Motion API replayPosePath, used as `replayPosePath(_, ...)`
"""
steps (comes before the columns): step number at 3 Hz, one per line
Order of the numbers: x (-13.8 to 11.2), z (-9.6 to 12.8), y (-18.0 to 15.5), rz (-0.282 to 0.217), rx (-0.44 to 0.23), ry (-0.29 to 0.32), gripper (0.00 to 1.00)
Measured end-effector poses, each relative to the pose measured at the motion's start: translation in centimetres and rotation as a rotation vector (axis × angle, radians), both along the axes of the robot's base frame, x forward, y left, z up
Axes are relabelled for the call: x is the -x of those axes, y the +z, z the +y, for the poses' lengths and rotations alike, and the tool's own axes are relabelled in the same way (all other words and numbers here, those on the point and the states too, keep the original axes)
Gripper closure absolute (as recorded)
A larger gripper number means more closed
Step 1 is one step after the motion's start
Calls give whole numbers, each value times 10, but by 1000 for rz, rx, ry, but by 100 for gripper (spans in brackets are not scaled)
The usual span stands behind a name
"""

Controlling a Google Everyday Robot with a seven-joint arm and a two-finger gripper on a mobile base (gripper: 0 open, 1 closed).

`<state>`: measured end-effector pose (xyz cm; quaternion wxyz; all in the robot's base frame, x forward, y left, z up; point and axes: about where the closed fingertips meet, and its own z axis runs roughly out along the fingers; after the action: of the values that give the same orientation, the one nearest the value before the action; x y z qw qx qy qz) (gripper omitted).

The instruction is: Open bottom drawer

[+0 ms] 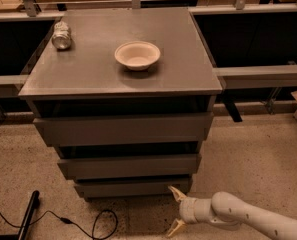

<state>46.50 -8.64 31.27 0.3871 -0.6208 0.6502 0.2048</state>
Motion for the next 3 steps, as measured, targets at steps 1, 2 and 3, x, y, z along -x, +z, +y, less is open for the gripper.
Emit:
replayPosePath(1,-7,0,-10,8,39,-3,0)
replayPosePath(2,-19,0,-33,25,122,9,0)
replayPosePath(3,-36,-3,-54,27,173,15,0)
